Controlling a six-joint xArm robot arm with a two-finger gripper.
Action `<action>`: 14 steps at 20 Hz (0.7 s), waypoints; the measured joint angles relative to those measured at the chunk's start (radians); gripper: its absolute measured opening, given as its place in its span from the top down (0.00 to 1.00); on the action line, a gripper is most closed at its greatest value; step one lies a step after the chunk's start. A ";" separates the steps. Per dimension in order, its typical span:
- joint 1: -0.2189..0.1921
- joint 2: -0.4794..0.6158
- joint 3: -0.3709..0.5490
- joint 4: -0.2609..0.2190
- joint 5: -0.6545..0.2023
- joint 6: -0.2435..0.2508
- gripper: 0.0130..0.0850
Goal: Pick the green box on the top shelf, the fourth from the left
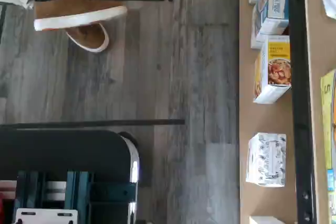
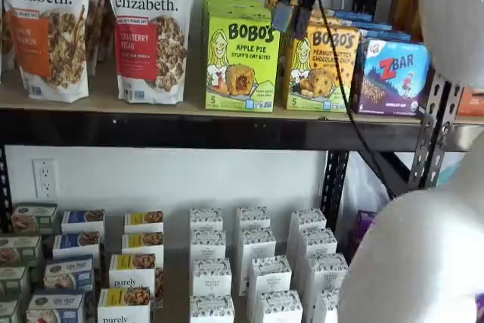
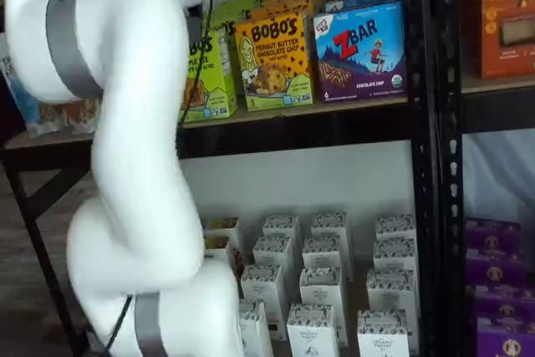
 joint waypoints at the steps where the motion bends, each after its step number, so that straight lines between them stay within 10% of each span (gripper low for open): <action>1: -0.002 -0.007 0.009 0.003 -0.014 -0.002 0.00; 14: -0.029 -0.040 0.053 0.045 -0.116 -0.023 0.00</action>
